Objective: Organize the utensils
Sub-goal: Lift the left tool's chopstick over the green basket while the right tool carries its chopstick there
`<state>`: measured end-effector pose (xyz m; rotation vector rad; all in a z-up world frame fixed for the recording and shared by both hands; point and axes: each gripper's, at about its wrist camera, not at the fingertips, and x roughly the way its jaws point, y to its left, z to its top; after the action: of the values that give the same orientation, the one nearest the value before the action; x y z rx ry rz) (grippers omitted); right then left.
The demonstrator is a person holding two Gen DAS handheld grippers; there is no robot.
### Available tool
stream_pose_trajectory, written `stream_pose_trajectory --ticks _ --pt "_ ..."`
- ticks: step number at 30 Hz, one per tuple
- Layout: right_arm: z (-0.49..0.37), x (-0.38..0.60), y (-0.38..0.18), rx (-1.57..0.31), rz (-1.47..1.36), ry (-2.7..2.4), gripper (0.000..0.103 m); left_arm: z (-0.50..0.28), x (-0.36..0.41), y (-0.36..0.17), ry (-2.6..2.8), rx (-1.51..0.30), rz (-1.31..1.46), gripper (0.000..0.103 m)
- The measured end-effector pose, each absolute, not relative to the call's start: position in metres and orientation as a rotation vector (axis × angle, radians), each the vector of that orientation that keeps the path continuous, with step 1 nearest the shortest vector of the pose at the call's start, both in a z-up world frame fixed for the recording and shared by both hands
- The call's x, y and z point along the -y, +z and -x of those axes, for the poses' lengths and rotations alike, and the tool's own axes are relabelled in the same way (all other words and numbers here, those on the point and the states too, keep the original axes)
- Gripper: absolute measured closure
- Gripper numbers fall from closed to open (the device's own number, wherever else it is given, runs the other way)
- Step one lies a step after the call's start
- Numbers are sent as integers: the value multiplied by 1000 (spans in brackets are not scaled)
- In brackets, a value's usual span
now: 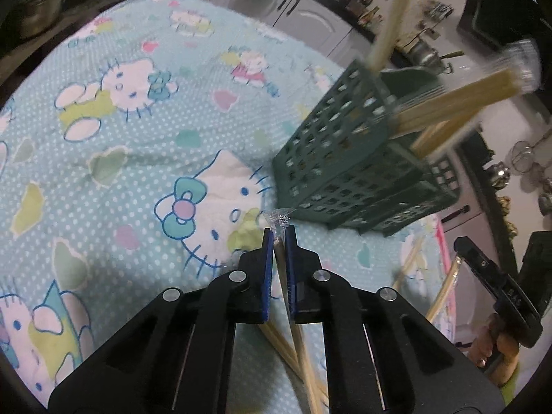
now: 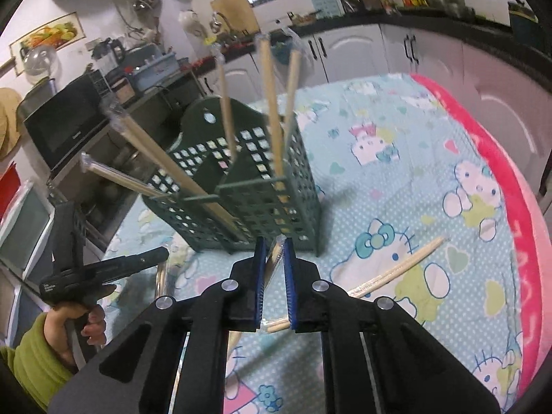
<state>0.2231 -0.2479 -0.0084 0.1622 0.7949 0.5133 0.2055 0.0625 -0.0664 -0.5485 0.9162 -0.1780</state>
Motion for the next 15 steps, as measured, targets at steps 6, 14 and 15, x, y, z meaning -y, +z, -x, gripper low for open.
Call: stream_pose_trajectory --ticks 6,14,15 --pt "-212 244 12 -738 -137 540 95 -192 -50 -34 -228 -832 544 100" --pt "-196 239 33 -677 -112 569 97 -172 -37 9 -279 -716 517 100" --pt "-194 239 34 -671 -108 571 97 -172 -37 12 -283 -707 516 100"
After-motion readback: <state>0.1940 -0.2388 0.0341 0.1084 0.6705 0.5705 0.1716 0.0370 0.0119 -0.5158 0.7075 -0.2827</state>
